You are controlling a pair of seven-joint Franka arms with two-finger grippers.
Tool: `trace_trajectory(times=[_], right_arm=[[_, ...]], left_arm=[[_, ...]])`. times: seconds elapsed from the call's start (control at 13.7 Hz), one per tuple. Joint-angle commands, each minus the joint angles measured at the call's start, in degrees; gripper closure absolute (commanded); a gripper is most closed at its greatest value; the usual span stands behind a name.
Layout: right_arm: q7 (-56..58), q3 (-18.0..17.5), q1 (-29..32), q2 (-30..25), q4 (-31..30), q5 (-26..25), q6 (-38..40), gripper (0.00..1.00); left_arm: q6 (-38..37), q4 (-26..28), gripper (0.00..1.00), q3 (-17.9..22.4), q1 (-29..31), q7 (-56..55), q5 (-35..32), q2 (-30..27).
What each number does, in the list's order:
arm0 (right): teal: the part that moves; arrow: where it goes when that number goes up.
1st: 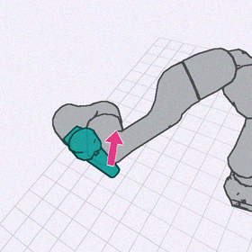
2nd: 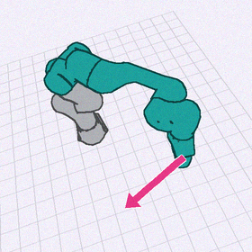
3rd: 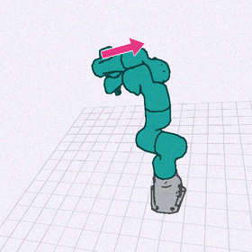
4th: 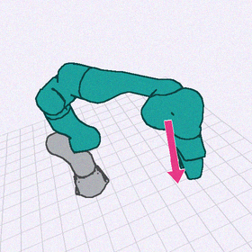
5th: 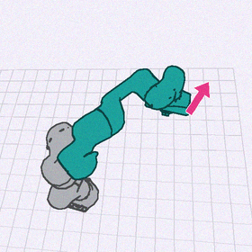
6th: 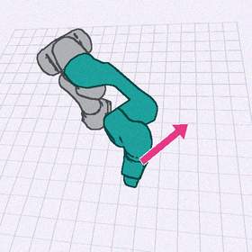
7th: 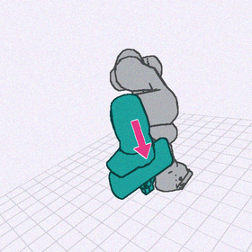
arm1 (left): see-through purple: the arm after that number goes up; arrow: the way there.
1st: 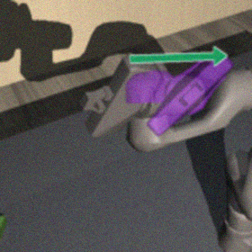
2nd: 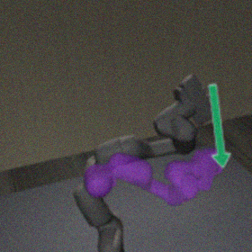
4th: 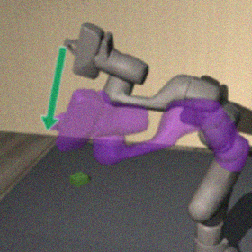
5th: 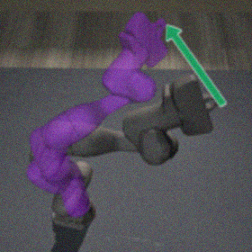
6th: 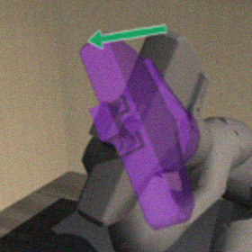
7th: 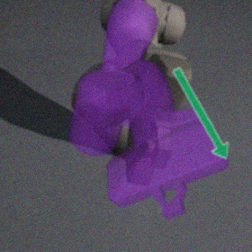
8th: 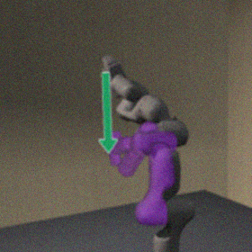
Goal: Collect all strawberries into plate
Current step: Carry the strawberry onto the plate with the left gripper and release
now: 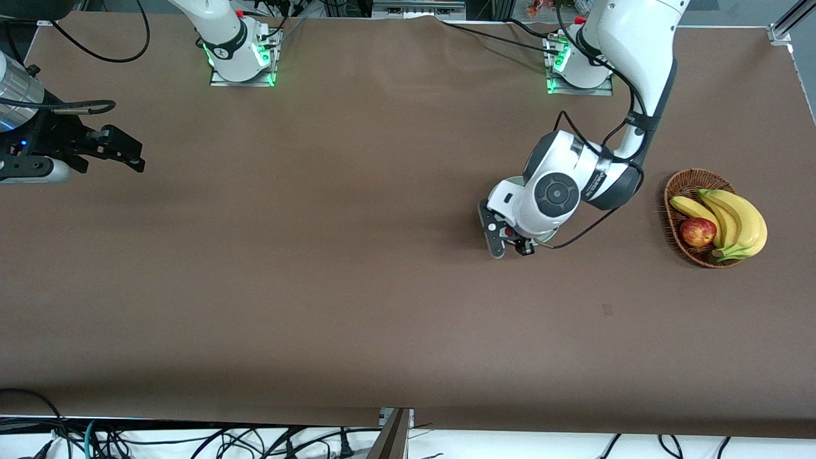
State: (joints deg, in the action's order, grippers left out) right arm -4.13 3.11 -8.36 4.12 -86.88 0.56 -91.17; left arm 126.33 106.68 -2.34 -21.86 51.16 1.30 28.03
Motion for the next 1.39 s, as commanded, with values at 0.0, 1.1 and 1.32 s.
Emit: trace_trajectory(times=[0.0,1.1,1.32], right_arm=[[-0.2,-0.2,0.5,0.6,1.5,0.7,0.4,0.00],[-0.2,-0.1,0.5,0.6,1.5,0.7,0.3,0.00],[-0.2,-0.1,0.5,0.5,1.5,0.7,0.3,0.00]], left_arm=[[5.2,9.2,1.00,0.1,0.0,1.0,0.7,-4.4],[-19.9,-6.5,0.00,2.3,5.3,-13.3,1.1,-14.9],[-26.3,-12.9,0.00,4.6,6.9,-22.6,0.4,-16.6]])
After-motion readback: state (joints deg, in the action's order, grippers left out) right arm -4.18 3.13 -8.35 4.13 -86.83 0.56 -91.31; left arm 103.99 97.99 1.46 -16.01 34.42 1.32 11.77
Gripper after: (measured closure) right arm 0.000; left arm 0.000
